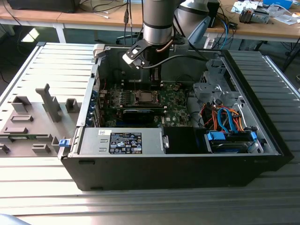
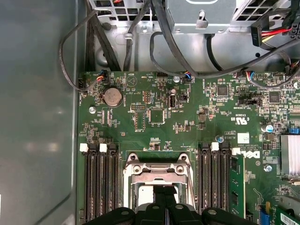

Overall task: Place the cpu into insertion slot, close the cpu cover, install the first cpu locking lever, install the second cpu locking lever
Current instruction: 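Close the cpu cover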

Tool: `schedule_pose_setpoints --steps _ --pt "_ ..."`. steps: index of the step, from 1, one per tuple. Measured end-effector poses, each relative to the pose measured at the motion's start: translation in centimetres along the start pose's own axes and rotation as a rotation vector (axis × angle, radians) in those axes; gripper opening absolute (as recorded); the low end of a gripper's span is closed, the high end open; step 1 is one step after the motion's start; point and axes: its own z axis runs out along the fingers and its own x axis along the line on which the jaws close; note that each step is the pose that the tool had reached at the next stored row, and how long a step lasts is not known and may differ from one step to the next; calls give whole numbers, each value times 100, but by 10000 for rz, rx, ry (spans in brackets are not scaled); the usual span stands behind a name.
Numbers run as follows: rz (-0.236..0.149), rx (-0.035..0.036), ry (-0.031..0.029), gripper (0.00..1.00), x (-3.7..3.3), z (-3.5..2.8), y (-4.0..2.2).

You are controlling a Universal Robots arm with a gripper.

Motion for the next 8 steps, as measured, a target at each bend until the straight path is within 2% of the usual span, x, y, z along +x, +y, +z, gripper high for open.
schedule_pose_setpoints --steps 8 --pt "1 0 0 11 0 24 -35"
